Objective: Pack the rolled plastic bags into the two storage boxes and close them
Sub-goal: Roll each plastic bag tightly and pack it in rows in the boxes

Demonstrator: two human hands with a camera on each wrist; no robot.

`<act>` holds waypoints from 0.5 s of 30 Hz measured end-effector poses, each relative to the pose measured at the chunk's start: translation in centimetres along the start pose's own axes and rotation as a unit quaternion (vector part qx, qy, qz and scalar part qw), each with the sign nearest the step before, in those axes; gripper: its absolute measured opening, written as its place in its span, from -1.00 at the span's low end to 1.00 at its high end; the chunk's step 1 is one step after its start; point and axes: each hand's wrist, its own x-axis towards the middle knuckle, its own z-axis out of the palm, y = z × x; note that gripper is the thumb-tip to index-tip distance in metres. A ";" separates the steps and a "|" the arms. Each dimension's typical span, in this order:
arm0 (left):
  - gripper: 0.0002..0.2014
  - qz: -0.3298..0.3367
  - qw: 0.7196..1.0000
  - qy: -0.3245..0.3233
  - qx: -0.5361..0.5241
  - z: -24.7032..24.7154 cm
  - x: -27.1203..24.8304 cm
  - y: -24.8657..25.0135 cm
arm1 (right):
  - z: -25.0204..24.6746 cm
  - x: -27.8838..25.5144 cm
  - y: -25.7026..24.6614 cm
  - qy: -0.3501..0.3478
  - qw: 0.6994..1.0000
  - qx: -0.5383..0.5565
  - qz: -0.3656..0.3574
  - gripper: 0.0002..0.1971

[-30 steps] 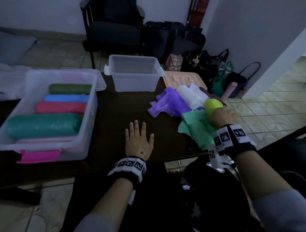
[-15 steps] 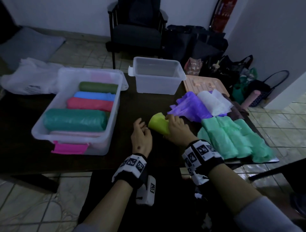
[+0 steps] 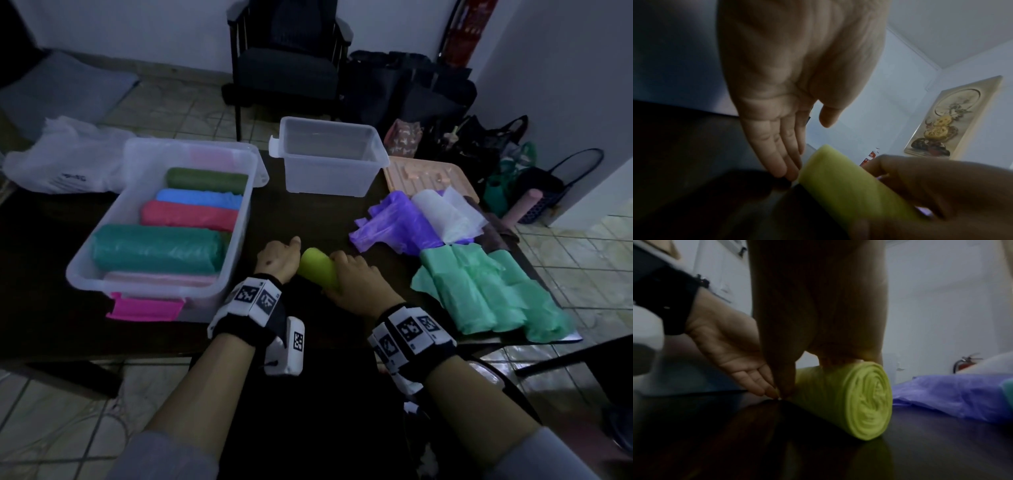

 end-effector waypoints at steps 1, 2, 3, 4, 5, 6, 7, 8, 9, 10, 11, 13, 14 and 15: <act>-0.46 -0.002 1.000 -0.002 -0.003 0.0 0.0 0.0 | 0.1 0.0 -0.2 -0.002 1.000 -0.004 0.003 -0.40; -0.47 -0.002 1.000 -0.005 -0.012 0.0 0.0 0.0 | 0.2 0.0 -0.3 0.001 1.000 -0.002 0.007 -0.40; -0.47 -0.003 1.000 -0.007 -0.023 0.1 0.0 -0.1 | 0.3 0.0 -0.4 0.006 1.000 0.006 0.011 -0.41; -0.47 -0.002 1.000 -0.006 -0.031 0.1 0.0 -0.3 | 0.2 0.2 -0.5 0.008 1.000 0.020 0.017 -0.42; -0.47 -0.002 0.999 -0.004 -0.035 0.1 -0.1 -0.4 | 0.1 0.3 -0.4 0.008 0.999 0.042 0.024 -0.42; -0.45 0.003 0.999 0.002 -0.036 0.2 -0.1 -0.5 | -0.1 0.5 -0.4 0.008 0.997 0.075 0.034 -0.42; -0.44 0.007 0.999 0.006 -0.040 0.2 -0.2 -0.6 | -0.4 0.6 -0.4 0.015 0.991 0.123 0.047 -0.42; -0.43 0.012 0.999 0.011 -0.046 0.3 -0.3 -0.7 | -0.8 0.6 -0.4 0.024 0.980 0.186 0.064 -0.41; -0.40 0.013 0.998 0.015 -0.054 0.4 -0.4 -0.7 | -1.2 0.6 -0.5 0.031 0.962 0.258 0.082 -0.41; -0.37 0.013 0.998 0.016 -0.060 0.4 -0.5 -0.7 | -1.4 0.5 -0.5 0.037 0.937 0.333 0.094 -0.44; -0.35 0.011 0.997 0.011 -0.073 0.5 -0.8 -0.5 | -1.6 0.4 -0.7 0.042 0.906 0.408 0.103 -0.50; -0.32 0.000 0.991 -0.036 -0.126 0.5 -1.3 0.0 | -1.8 0.3 -1.0 0.024 0.825 0.551 0.121 -0.61; -0.32 -0.013 0.983 -0.078 -0.166 0.5 -1.6 0.4 | -1.7 0.3 -1.1 0.011 0.781 0.612 0.126 -0.65; -0.35 -0.026 0.972 -0.118 -0.202 0.4 -1.9 0.7 | -1.6 0.4 -1.2 0.005 0.742 0.658 0.129 -0.67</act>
